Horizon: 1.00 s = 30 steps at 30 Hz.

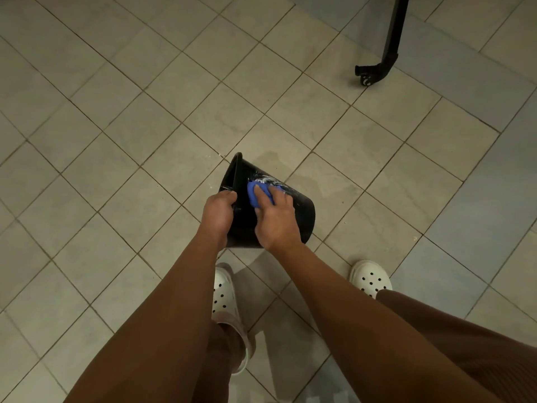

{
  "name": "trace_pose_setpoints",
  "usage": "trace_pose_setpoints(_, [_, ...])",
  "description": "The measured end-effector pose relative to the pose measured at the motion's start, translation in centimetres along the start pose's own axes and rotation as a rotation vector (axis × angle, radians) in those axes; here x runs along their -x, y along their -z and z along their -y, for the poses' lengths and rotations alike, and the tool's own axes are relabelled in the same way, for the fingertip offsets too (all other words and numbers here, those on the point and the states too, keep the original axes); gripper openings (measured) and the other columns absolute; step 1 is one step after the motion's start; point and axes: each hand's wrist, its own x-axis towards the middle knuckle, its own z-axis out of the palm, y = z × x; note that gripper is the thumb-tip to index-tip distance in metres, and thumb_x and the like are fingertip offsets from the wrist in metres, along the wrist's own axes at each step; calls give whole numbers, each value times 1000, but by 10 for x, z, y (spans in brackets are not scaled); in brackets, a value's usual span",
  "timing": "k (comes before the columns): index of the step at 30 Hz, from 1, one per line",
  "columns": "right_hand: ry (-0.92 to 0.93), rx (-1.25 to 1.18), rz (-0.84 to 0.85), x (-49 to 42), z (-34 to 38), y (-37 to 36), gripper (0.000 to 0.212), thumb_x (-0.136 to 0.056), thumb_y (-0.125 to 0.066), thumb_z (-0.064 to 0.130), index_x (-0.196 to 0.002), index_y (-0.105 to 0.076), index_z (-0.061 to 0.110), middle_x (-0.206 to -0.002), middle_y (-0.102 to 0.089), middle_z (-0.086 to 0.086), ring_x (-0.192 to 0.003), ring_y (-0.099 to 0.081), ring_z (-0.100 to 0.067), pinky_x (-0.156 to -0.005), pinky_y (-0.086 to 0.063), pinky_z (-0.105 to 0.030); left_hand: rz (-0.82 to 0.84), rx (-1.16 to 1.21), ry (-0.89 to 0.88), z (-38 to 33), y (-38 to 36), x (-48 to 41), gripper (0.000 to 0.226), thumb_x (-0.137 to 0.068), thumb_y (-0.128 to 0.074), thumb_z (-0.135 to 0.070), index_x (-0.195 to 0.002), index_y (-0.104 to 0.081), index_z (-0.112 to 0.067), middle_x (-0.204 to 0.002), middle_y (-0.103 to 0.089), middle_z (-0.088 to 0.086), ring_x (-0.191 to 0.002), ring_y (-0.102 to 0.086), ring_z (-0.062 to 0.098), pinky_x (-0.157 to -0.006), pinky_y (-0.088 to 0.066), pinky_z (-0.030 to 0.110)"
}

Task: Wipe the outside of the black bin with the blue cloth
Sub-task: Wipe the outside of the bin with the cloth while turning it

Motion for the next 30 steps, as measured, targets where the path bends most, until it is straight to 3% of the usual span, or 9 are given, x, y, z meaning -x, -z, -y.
trace_pose_setpoints(3, [115, -18, -86, 7, -12, -6, 46, -93, -47, 26, -137, -42, 15, -146, -31, -13, -133, -27, -33, -110, -26, -52, -11, 45, 104, -3, 0, -2, 39, -98, -46, -33, -116, -68, -7, -105, -72, 20, -100, -68, 38, -95, -53, 54])
trace_pose_setpoints(7, [247, -130, -62, 21, -16, -16, 46, -94, -45, 17, -139, -40, 11, -151, -28, -9, -142, -18, -29, -114, -16, -53, -24, 0, 136, -2, -4, -5, 56, -105, -32, -50, -126, -62, -8, -113, -69, 19, -106, -66, 36, -97, -51, 51])
trace_pose_setpoints(11, [397, -80, -54, 37, -26, -26, 64, -84, -59, 0, -142, -33, 13, -151, -30, -7, -142, -15, -27, -113, -6, -48, -58, 8, 173, 1, 0, -7, 55, -105, -38, -47, -131, -59, -3, -117, -67, 22, -106, -65, 39, -94, -53, 51])
trace_pose_setpoints(13, [350, -53, -60, 46, -40, -31, 75, -79, -62, -6, -143, -31, 16, -152, -26, -5, -143, -11, -24, -114, -6, -48, -75, 16, 166, 1, 0, -7, 53, -104, -42, -46, -129, -59, -3, -114, -68, 22, -104, -66, 41, -96, -52, 55])
trace_pose_setpoints(16, [212, -77, -120, 63, -42, -41, 76, -74, -63, -9, -141, -34, 12, -150, -29, -8, -142, -14, -26, -112, -17, -53, -101, -10, 163, -2, -3, -7, 50, -101, -45, -46, -126, -61, -6, -114, -67, 20, -105, -65, 41, -97, -51, 56])
trace_pose_setpoints(20, [247, -70, -128, 68, -18, -47, 76, -71, -63, -11, -139, -36, 10, -147, -37, -10, -139, -20, -29, -109, -21, -57, -89, -43, 113, -2, -5, -5, 42, -104, -40, -40, -121, -63, -10, -114, -67, 19, -107, -64, 38, -98, -51, 53])
trace_pose_setpoints(23, [310, -103, -90, 46, -8, -34, 71, -77, -59, -7, -142, -34, 8, -149, -32, -12, -140, -19, -31, -112, -16, -55, -70, -56, 41, 0, -7, -5, 34, -106, -37, -32, -111, -64, -11, -108, -68, 15, -97, -65, 30, -84, -53, 40])
trace_pose_setpoints(26, [222, -129, -71, 27, -10, -23, 67, -84, -53, -1, -145, -28, 11, -153, -22, -8, -143, -11, -27, -117, -6, -46, -88, -4, 23, 2, -10, -2, 31, -106, -37, -29, -108, -64, -13, -99, -67, 13, -86, -64, 26, -65, -48, 32])
trace_pose_setpoints(30, [70, -110, -123, 36, -19, -29, 74, -79, -59, -9, -144, -29, 9, -152, -25, -11, -142, -17, -30, -115, -18, -51, -92, 25, 45, 1, -9, 0, 33, -104, -39, -29, -111, -65, -9, -95, -67, 14, -84, -65, 29, -61, -48, 32])
